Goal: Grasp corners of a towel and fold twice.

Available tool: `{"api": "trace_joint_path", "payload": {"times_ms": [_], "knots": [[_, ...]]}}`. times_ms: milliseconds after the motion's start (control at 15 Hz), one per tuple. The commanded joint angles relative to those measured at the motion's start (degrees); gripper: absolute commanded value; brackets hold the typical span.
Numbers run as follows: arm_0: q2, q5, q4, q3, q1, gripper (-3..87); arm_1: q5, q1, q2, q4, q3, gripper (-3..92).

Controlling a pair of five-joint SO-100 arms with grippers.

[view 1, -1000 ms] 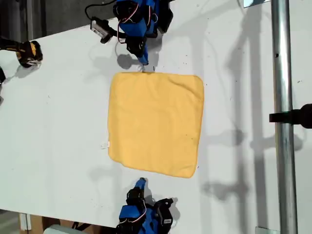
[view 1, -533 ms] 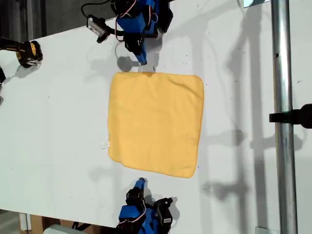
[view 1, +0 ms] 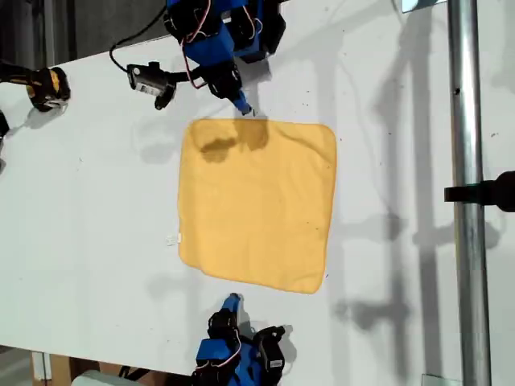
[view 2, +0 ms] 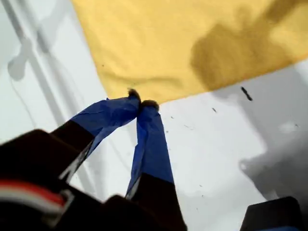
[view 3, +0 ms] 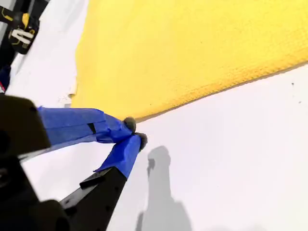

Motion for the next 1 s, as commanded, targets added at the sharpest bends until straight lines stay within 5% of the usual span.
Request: {"api": "trace_joint_path", "payload": {"times_ms": [0,667,800,933], "knots": [[-0.1,-0.4,0.0,0.2,-0.5,-0.5,-3.4,-6.3,-13.0,1.3,-15.1,-0.2],[-0.1,-0.5,0.0,0.2,-0.5,-0.5,-6.6,-18.8,-39.7,9.0,-44.8,0.8],[-0.1,-0.6,0.0,0.2,-0.4,-0.5,-9.1,-18.8,-38.7,9.1,-44.6,25.5],[-0.1,-0.7,0.0,0.2,-0.2,-0.5,-11.3,-18.3,-39.3,9.6,-44.6,39.3]]}}
